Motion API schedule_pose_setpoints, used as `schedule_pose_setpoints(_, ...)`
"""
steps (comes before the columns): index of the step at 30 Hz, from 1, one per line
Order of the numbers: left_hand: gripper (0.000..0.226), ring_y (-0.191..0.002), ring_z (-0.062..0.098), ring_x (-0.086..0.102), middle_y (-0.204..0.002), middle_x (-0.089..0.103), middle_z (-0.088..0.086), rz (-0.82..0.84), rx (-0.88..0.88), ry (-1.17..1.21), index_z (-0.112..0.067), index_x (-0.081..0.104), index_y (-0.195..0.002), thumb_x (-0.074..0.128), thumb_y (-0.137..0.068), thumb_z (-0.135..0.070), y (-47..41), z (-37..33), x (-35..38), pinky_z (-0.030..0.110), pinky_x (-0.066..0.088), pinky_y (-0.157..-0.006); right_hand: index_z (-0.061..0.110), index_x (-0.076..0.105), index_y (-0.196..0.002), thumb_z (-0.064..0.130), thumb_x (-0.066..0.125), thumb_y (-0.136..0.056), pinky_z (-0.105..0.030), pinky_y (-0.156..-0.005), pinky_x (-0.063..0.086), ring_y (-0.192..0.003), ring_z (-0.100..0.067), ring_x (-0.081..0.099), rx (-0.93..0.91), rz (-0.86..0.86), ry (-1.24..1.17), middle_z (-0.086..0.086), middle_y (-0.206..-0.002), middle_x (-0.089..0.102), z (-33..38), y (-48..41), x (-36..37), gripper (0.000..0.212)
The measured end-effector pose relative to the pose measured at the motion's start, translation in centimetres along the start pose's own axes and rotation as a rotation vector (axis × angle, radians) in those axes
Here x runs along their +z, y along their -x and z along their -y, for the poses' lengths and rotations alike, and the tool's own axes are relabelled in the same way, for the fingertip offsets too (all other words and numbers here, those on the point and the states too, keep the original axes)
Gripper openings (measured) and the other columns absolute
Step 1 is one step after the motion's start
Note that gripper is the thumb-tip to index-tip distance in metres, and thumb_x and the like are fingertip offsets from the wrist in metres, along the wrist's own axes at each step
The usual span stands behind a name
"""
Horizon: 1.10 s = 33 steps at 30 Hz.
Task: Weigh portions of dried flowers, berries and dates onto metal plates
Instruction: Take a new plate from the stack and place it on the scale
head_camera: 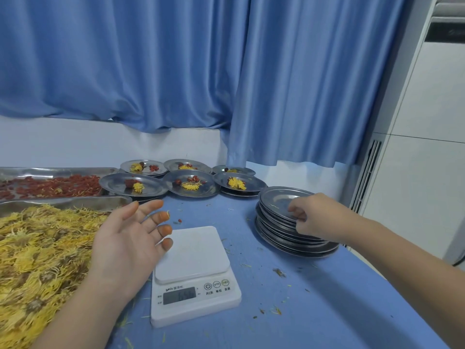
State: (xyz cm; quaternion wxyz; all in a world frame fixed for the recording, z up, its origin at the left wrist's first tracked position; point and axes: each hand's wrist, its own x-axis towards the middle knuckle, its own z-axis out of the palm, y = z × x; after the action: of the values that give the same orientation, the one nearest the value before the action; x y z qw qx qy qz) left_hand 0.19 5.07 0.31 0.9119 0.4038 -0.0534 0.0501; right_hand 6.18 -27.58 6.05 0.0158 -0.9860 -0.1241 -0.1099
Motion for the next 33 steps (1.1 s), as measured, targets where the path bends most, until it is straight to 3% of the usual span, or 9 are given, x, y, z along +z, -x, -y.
schedule_pose_setpoints(5,0.035,-0.067,0.019,0.057,-0.077,0.063,0.003,0.004,-0.005,-0.013,-0.014,0.066,-0.099,0.045,-0.09,-0.04,-0.1,0.0,-0.1,0.035,0.036,-0.068,0.023,0.055,-0.086,0.019,0.052,-0.07,-0.035,-0.071,0.052,-0.079,-0.024,0.056,0.041,-0.015,0.061,0.004,-0.08,0.063,0.4,-0.1,0.3,0.017)
schedule_pose_setpoints(8,0.034,-0.067,0.019,0.057,-0.077,0.063,0.004,0.003,-0.01,-0.025,-0.014,0.066,-0.099,0.046,-0.089,-0.04,-0.1,0.0,0.0,0.035,0.036,-0.068,0.018,0.059,-0.089,0.018,0.052,-0.071,-0.037,-0.072,0.053,-0.079,-0.024,0.058,0.053,-0.046,0.046,0.001,-0.08,0.065,0.3,0.0,0.5,0.02)
schedule_pose_setpoints(14,0.03,-0.068,0.021,0.055,-0.077,0.064,0.004,-0.019,-0.072,-0.07,-0.015,0.068,-0.094,0.055,-0.079,-0.037,-0.1,0.0,0.0,0.036,0.036,-0.067,0.024,0.066,-0.092,0.017,0.062,-0.077,-0.034,-0.079,0.052,-0.084,-0.016,0.061,0.063,-0.115,-0.108,0.01,-0.084,0.064,-0.4,0.7,0.4,0.017)
schedule_pose_setpoints(18,0.033,-0.065,0.02,0.056,-0.077,0.064,0.004,-0.019,-0.072,-0.083,-0.015,0.069,-0.094,0.058,-0.072,-0.038,-0.1,0.1,0.0,0.036,0.036,-0.066,0.016,0.068,-0.079,0.016,0.068,-0.079,-0.036,-0.072,0.049,-0.078,-0.024,0.059,-0.091,-0.294,0.044,0.001,-0.078,0.063,-0.7,1.5,0.2,0.0)
schedule_pose_setpoints(22,0.034,-0.065,0.019,0.056,-0.078,0.064,0.004,-0.029,-0.07,-0.084,-0.015,0.067,-0.098,0.057,-0.074,-0.038,-0.1,0.1,0.1,0.035,0.036,-0.067,0.008,0.059,-0.059,0.0,0.074,-0.068,-0.039,-0.054,0.046,-0.057,-0.031,0.052,-0.241,-0.547,0.169,-0.006,-0.059,0.054,-0.1,2.3,-0.1,0.02)
schedule_pose_setpoints(27,0.028,-0.066,0.019,0.056,-0.079,0.065,0.003,-0.063,-0.03,-0.097,-0.015,0.067,-0.098,0.048,-0.09,-0.034,0.0,0.0,0.3,0.035,0.036,-0.066,0.007,0.062,-0.063,0.0,0.077,-0.069,-0.04,-0.055,0.046,-0.058,-0.031,0.051,-0.368,-0.676,0.128,-0.006,-0.061,0.055,2.4,2.8,-0.4,0.017)
schedule_pose_setpoints(33,0.027,-0.064,0.013,0.053,-0.082,0.06,-0.002,-0.276,0.205,-0.094,-0.017,0.064,-0.097,0.04,-0.096,-0.031,0.0,-0.6,0.0,0.027,0.037,-0.061,0.008,0.065,-0.066,0.004,0.068,-0.077,-0.03,-0.055,0.036,-0.058,-0.027,0.046,-0.626,-0.752,0.075,-0.004,-0.064,0.055,7.3,3.2,1.4,0.012)
